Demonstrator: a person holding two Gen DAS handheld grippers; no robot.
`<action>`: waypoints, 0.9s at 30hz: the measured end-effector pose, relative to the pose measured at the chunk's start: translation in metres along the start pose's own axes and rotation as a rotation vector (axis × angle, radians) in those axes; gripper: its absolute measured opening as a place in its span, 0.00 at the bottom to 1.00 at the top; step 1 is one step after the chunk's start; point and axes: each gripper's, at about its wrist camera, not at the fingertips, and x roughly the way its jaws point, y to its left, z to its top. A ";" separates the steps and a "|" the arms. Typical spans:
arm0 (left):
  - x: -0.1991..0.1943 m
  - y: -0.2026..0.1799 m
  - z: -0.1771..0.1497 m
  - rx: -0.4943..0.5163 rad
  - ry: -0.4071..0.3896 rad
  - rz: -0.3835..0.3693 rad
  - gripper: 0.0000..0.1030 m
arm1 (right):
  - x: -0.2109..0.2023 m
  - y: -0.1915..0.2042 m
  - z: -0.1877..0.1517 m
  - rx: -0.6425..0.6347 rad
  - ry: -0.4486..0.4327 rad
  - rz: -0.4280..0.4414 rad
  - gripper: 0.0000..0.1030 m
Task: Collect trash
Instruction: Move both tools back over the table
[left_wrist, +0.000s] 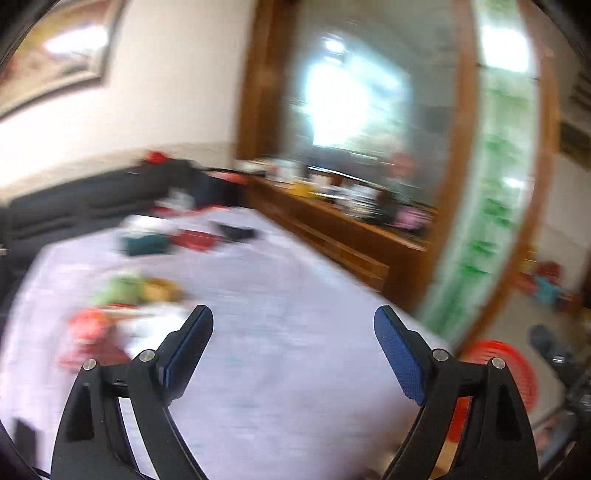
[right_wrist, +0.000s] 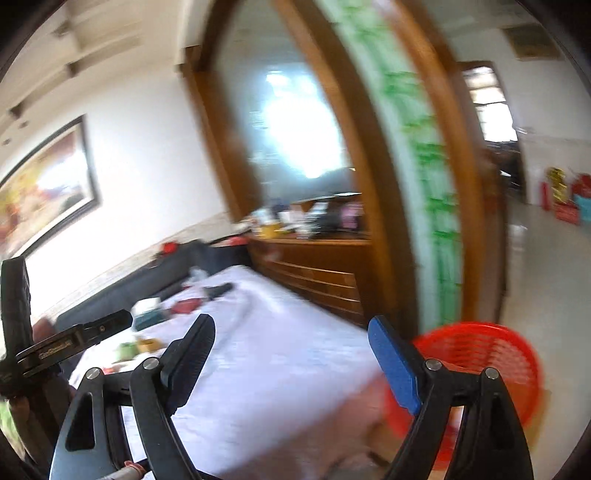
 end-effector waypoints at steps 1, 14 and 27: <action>-0.005 0.014 0.001 -0.008 -0.007 0.048 0.85 | 0.007 0.016 0.000 -0.010 0.010 0.046 0.87; -0.050 0.122 -0.002 -0.092 -0.044 0.248 0.86 | 0.062 0.161 -0.037 -0.063 0.149 0.392 0.87; -0.092 0.148 -0.029 -0.129 0.011 0.242 0.86 | 0.064 0.197 -0.051 0.003 0.214 0.453 0.87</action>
